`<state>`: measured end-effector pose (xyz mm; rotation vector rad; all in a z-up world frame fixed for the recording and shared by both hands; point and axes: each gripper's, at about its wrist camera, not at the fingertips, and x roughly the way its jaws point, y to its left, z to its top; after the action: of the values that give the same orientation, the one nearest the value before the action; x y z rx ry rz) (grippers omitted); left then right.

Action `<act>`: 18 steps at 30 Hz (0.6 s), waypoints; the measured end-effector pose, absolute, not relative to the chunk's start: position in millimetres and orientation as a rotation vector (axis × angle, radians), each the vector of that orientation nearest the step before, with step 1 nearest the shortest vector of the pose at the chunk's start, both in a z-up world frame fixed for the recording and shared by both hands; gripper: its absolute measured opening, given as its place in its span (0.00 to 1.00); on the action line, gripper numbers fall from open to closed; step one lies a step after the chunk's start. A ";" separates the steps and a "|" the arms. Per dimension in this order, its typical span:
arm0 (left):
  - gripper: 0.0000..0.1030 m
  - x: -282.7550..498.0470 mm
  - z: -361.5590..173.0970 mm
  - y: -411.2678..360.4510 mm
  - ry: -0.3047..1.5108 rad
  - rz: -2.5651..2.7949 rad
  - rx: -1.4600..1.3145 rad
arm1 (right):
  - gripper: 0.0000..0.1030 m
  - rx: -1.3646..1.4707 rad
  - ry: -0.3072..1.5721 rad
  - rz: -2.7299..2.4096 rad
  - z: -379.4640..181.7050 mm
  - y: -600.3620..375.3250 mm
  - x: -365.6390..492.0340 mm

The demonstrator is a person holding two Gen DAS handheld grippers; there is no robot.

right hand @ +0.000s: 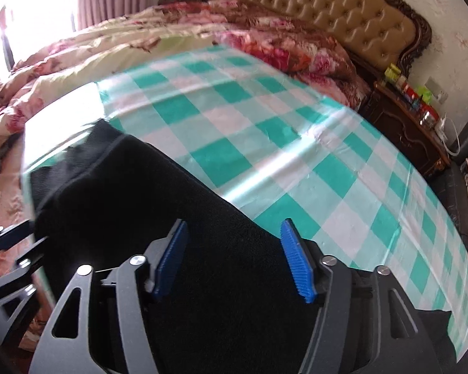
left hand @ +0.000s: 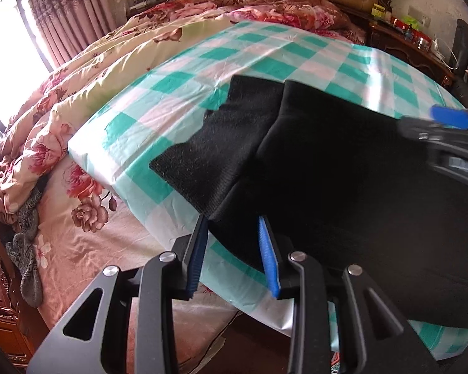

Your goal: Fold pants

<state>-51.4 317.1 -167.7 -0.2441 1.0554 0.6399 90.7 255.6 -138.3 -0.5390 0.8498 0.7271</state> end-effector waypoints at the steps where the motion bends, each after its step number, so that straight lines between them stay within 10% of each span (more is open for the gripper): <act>1: 0.33 -51.6 -169.7 317.8 1.058 0.640 -0.246 | 0.62 -0.544 0.838 0.743 -132.8 249.7 82.0; 9: 0.34 -52.2 -173.4 317.4 1.061 0.639 -0.240 | 0.61 -0.590 0.873 0.797 -135.1 195.9 29.2; 18: 0.34 -52.1 -173.8 317.2 1.064 0.641 -0.236 | 0.35 -0.581 1.017 0.754 -176.2 159.5 29.5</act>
<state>-52.1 317.2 -173.8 -0.2365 1.0636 0.6410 29.5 159.5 -176.2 -0.5814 1.0172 0.7535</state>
